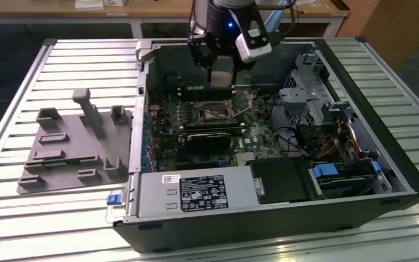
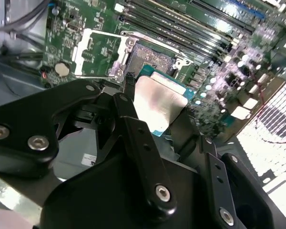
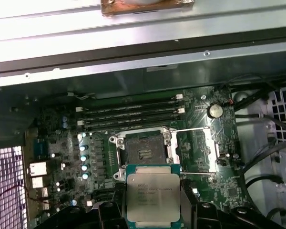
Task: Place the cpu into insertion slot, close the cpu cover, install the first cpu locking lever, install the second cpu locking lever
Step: 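Place the cpu into insertion slot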
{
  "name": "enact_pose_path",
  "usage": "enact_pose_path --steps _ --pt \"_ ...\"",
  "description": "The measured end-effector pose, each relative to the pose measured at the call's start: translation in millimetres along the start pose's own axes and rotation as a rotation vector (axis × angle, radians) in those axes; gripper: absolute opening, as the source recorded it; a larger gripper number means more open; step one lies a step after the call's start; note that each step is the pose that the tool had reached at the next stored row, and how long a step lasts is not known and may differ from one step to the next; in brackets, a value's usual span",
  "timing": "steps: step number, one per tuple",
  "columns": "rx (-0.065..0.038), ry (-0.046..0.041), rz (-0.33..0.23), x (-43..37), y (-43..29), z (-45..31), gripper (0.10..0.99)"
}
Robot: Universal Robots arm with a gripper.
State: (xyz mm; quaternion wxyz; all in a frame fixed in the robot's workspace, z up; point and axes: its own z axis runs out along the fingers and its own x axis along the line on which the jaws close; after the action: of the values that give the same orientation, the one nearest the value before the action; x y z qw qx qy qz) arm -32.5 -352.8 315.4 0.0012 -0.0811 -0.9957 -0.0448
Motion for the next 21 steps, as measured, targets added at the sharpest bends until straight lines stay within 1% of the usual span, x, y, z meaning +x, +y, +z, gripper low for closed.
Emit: enact_pose_path --steps 21 --pt "-0.004 -0.0340 0.380 -0.1 -1.8 20.2 0.537"
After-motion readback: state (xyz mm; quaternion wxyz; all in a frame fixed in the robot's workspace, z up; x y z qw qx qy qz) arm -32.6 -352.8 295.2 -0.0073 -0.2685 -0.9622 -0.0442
